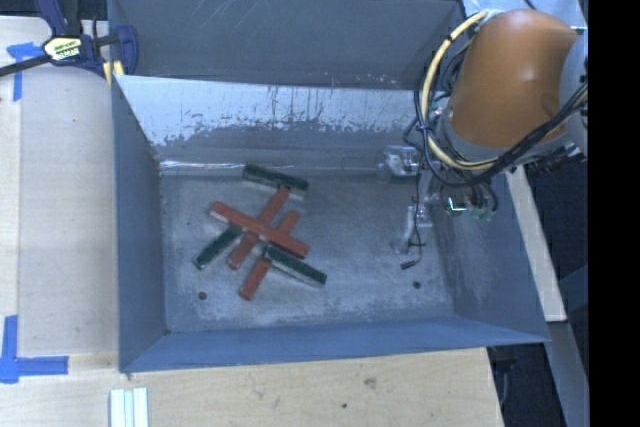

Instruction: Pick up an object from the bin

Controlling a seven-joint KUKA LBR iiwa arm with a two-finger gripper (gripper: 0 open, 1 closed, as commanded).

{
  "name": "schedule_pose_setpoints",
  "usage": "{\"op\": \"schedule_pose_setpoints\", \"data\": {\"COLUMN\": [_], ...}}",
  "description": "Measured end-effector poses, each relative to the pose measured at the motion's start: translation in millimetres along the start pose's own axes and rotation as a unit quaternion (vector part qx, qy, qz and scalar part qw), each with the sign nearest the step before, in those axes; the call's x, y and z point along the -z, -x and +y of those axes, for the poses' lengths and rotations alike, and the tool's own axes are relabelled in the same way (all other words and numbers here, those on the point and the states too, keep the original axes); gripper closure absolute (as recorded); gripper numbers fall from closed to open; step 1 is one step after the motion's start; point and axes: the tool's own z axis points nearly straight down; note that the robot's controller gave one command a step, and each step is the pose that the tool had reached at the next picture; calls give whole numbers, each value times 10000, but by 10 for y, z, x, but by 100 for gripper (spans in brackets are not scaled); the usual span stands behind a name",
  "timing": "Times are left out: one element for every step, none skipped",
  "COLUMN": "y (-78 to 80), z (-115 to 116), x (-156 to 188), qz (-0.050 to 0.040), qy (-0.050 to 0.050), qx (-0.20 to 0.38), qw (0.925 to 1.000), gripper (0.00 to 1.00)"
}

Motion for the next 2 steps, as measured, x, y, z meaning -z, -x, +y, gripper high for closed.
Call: {"op": "schedule_pose_setpoints", "data": {"y": [17, 97], "z": [0, 464], "x": [42, -183], "qz": [-42, -40], "qy": [-1, -6], "qx": [1, 452], "qw": [10000, 9990], "gripper": [0, 0]}}
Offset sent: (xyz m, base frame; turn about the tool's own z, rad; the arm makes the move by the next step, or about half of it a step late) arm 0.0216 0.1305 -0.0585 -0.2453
